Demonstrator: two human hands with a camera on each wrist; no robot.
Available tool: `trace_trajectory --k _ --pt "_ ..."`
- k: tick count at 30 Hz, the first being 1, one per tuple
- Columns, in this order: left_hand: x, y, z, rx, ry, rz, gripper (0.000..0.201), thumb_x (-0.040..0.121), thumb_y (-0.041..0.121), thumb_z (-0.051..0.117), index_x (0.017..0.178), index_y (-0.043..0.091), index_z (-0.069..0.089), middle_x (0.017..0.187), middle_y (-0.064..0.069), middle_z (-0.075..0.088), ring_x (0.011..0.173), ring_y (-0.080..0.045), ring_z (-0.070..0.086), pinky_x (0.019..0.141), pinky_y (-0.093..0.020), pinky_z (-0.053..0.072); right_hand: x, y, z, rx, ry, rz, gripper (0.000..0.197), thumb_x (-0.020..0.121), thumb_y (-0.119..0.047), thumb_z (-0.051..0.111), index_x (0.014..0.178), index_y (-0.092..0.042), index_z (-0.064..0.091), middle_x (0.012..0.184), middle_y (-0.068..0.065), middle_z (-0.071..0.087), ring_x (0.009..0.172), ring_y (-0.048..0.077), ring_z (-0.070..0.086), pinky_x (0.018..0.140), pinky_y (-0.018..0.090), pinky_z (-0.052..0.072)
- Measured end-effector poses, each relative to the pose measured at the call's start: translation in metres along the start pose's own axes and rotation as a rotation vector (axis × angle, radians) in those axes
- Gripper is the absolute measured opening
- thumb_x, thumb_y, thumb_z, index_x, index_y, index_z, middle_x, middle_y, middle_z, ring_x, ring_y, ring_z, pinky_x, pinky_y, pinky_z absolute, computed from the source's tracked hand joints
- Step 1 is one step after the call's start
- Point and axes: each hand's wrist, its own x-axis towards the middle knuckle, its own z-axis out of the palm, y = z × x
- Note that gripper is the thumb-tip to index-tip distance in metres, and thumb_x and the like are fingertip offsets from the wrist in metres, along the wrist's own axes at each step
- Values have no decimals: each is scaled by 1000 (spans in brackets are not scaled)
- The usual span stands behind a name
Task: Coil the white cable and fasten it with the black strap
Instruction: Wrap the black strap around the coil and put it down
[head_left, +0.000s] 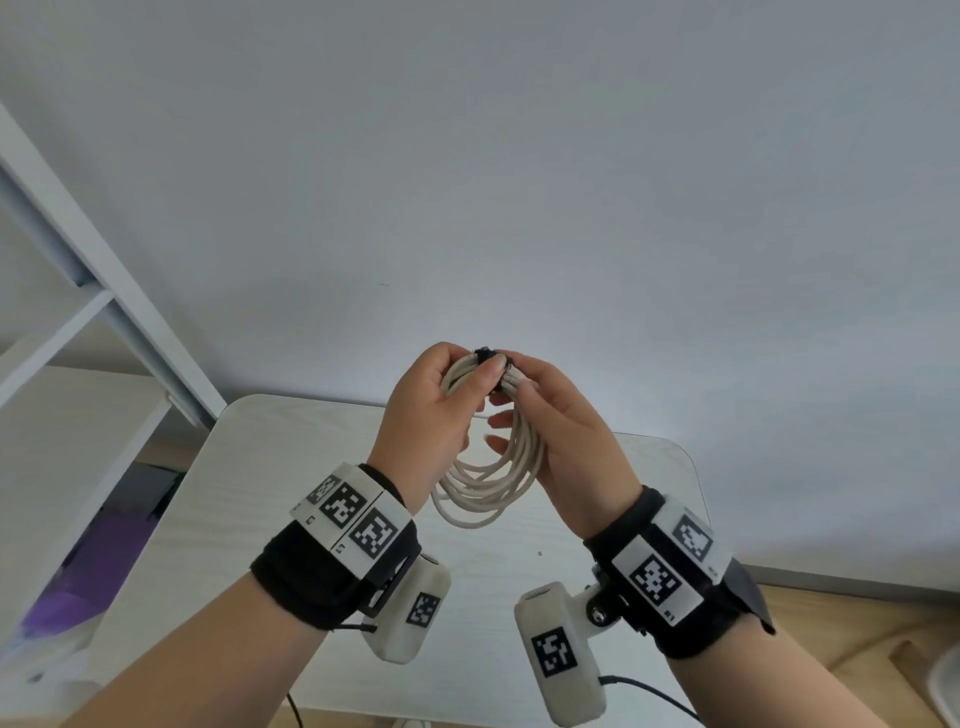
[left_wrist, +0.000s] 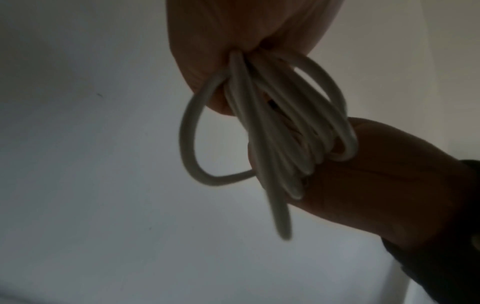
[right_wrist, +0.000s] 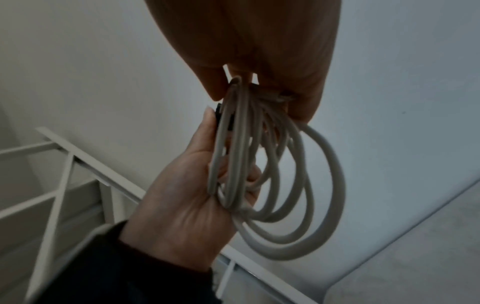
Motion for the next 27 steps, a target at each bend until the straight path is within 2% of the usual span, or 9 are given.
trace_trajectory --k 3,7,10,12,16,19,22,25,27 --pt "-1 -20 3 18 -23 -107 33 88 39 58 88 6 55 63 1 51 44 -12 40 41 -25 35 4 15 -2 -55 95 86 23 95 -20 45 112 -18 60 93 5 58 76 13 55 73 31 54" --pt "0 -57 9 99 -54 -230 35 91 40 53 93 6 58 67 1 53 46 -13 45 46 -27 43 13 48 -10 -88 166 215 20 93 -20 50 107 -14 63 87 5 59 76 15 55 76 37 57" --pt "4 -93 17 178 -51 -298 33 94 39 48 97 7 58 82 -6 61 66 -15 55 61 -30 51 22 81 -17 -91 249 309 19 92 -19 51 104 -15 64 84 5 61 78 16 56 80 40 57" --pt "8 -120 21 276 -55 -320 36 96 39 42 98 7 58 92 -9 64 79 -19 58 65 -28 45 27 106 -22 -71 304 373 18 92 -19 51 103 -16 65 88 6 63 79 16 56 83 39 55" --pt "13 -170 25 391 -95 -365 40 98 35 38 93 2 59 85 -12 62 68 -17 52 54 -18 36 34 156 -30 -76 399 485 20 93 -19 49 106 -17 64 93 6 65 80 15 56 85 39 53" --pt "14 -200 27 437 -144 -408 36 98 35 39 87 5 56 82 -10 60 66 -15 50 53 -18 34 39 184 -35 -90 441 542 21 93 -18 48 107 -17 64 95 6 65 83 15 56 86 39 52" --pt "13 -227 27 451 -181 -430 35 96 37 43 86 6 57 87 -11 61 69 -17 55 57 -21 39 43 204 -39 -95 465 574 21 93 -17 47 104 -18 65 94 4 65 83 15 55 87 40 52" --pt "13 -241 25 459 -218 -435 33 92 39 48 90 8 59 95 -14 62 81 -23 61 69 -31 48 46 218 -41 -82 487 583 22 93 -15 45 100 -19 65 92 3 65 83 15 55 86 38 51" --pt "13 -244 23 488 -244 -428 28 92 36 50 90 9 58 97 -12 59 82 -20 59 70 -28 45 46 225 -42 -76 502 583 23 93 -13 44 99 -18 65 89 2 64 82 15 55 85 37 52"
